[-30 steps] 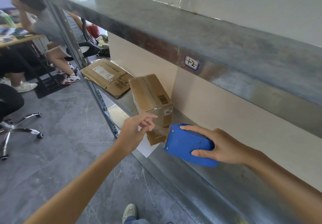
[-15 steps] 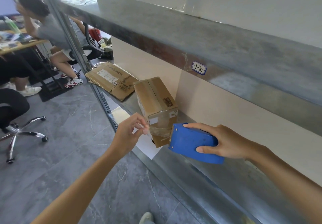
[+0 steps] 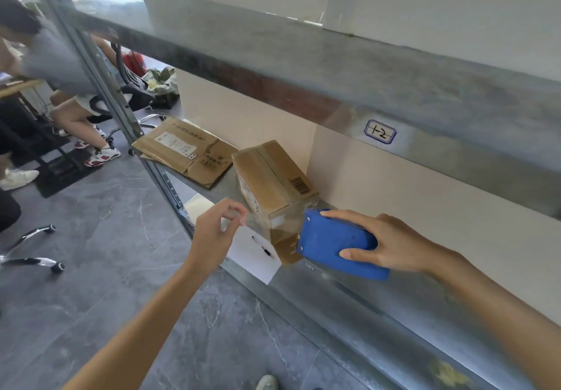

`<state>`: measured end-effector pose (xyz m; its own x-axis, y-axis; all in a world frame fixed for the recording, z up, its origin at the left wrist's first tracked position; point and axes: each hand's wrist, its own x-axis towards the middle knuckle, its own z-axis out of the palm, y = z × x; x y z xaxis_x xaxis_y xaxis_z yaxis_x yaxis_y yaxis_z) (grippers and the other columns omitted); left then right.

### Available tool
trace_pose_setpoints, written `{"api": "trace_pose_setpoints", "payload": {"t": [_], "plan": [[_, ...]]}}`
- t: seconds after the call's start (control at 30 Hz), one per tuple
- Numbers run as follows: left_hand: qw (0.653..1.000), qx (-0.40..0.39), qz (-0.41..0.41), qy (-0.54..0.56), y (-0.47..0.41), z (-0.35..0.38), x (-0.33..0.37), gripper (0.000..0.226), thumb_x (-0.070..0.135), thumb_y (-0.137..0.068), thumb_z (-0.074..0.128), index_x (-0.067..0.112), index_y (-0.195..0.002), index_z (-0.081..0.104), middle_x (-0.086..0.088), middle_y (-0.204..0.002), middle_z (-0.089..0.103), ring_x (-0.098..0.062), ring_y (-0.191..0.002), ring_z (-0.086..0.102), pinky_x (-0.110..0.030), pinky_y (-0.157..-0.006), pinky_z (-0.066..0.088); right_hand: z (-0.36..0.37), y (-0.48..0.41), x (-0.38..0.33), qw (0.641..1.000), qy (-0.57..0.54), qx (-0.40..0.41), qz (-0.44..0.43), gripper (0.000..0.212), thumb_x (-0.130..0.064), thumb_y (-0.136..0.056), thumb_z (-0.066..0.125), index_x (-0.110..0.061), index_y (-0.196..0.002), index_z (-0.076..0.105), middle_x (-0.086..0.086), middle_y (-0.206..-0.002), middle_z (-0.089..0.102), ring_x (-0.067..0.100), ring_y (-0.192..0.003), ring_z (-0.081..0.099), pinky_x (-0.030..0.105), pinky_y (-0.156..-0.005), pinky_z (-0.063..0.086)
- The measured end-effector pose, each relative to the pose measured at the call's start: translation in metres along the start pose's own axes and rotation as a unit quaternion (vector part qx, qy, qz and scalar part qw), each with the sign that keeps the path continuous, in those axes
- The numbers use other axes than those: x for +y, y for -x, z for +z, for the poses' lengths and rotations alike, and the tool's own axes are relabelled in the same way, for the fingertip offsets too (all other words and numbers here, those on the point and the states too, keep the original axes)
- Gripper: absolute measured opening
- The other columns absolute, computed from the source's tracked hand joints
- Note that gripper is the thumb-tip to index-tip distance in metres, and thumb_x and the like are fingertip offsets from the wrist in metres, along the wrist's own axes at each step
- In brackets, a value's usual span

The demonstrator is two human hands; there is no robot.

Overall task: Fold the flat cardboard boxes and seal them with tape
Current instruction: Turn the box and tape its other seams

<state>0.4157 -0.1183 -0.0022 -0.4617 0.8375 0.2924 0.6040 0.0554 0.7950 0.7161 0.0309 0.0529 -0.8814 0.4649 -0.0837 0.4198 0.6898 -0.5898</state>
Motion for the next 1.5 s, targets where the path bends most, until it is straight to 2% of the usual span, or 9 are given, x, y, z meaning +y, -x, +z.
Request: {"api": "trace_pose_setpoints", "payload": {"t": [0.13,0.27,0.47,0.57,0.67,1.07,1.2,1.37,1.5], "plan": [[0.999,-0.013,0.036,0.004,-0.006,0.006,-0.009,0.026,0.006,-0.089,0.069,0.031,-0.089,0.062,0.026,-0.083,0.067,0.004,-0.082,0.061,-0.003,-0.073,0.036,0.005,0.000,-0.002,0.999,0.013,0.014,0.028,0.063,-0.051,-0.088,0.065,-0.073,-0.134,0.027,-0.008,-0.068,0.058,0.014,-0.061,0.055,0.027,-0.066,0.049],[0.998,-0.017,0.053,0.025,-0.015,0.014,-0.020,0.020,0.005,-0.089,0.069,0.024,-0.090,0.063,0.019,-0.081,0.069,0.002,-0.082,0.063,-0.002,-0.075,0.037,0.008,0.002,-0.003,0.998,0.030,0.028,0.046,0.064,-0.051,-0.088,0.065,-0.074,-0.133,0.025,-0.019,-0.065,0.055,0.009,-0.058,0.051,0.017,-0.060,0.041],[0.994,-0.044,0.088,0.052,-0.029,0.024,-0.032,0.030,0.008,-0.088,0.073,0.028,-0.106,0.060,0.019,-0.094,0.068,-0.002,-0.081,0.064,-0.009,-0.076,0.045,0.010,0.005,-0.008,0.995,0.049,0.039,0.076,0.065,-0.049,-0.089,0.064,-0.068,-0.138,0.027,-0.021,-0.056,0.050,0.007,-0.051,0.047,0.015,-0.059,0.038],[0.989,-0.043,0.133,0.051,-0.034,0.030,-0.039,0.035,0.005,-0.086,0.074,0.026,-0.112,0.063,0.006,-0.118,0.065,-0.002,-0.092,0.065,-0.025,-0.084,0.052,0.010,0.006,-0.009,0.992,0.063,0.044,0.097,0.065,-0.050,-0.089,0.064,-0.069,-0.138,0.025,-0.020,-0.057,0.050,0.009,-0.052,0.046,0.016,-0.058,0.037],[0.982,-0.065,0.156,0.079,-0.040,0.033,-0.046,0.038,0.004,-0.085,0.074,0.015,-0.120,0.067,0.001,-0.148,0.048,0.000,-0.109,0.063,-0.024,-0.093,0.051,0.013,0.006,-0.012,0.990,0.079,0.036,0.112,0.065,-0.048,-0.090,0.064,-0.067,-0.139,0.026,-0.029,-0.062,0.052,0.004,-0.057,0.049,0.016,-0.058,0.037],[0.966,-0.109,0.209,0.105,-0.054,0.049,-0.065,0.038,0.005,-0.090,0.068,0.021,-0.123,0.066,0.021,-0.134,0.055,0.000,-0.086,0.063,-0.007,-0.078,0.046,0.022,0.002,-0.011,0.984,0.087,0.047,0.146,0.068,-0.053,-0.088,0.062,-0.073,-0.137,0.019,-0.020,-0.058,0.051,0.008,-0.054,0.048,0.019,-0.054,0.034],[0.961,-0.095,0.255,0.045,-0.063,0.049,-0.074,0.029,0.025,-0.092,0.067,0.025,-0.121,0.066,0.021,-0.132,0.057,0.000,-0.106,0.057,-0.015,-0.092,0.043,0.023,0.002,-0.010,0.984,0.095,0.049,0.145,0.068,-0.052,-0.089,0.062,-0.073,-0.137,0.018,-0.021,-0.057,0.051,0.007,-0.054,0.048,0.018,-0.053,0.034],[0.950,-0.058,0.305,-0.042,-0.078,0.046,-0.075,0.023,0.035,-0.087,0.069,0.024,-0.106,0.073,0.018,-0.114,0.068,-0.017,-0.104,0.055,-0.025,-0.092,0.034,0.020,0.000,-0.011,0.984,0.094,0.048,0.146,0.067,-0.050,-0.090,0.062,-0.071,-0.139,0.021,-0.020,-0.057,0.050,0.007,-0.054,0.047,0.018,-0.057,0.036],[0.941,-0.151,0.301,0.025,-0.092,0.040,-0.069,0.019,0.016,-0.081,0.077,0.014,-0.100,0.074,0.011,-0.111,0.068,-0.010,-0.125,0.054,-0.034,-0.119,0.024,0.016,0.001,-0.012,0.983,0.101,0.044,0.148,0.068,-0.049,-0.091,0.062,-0.071,-0.139,0.020,-0.021,-0.058,0.051,0.007,-0.054,0.047,0.016,-0.059,0.037]]}}
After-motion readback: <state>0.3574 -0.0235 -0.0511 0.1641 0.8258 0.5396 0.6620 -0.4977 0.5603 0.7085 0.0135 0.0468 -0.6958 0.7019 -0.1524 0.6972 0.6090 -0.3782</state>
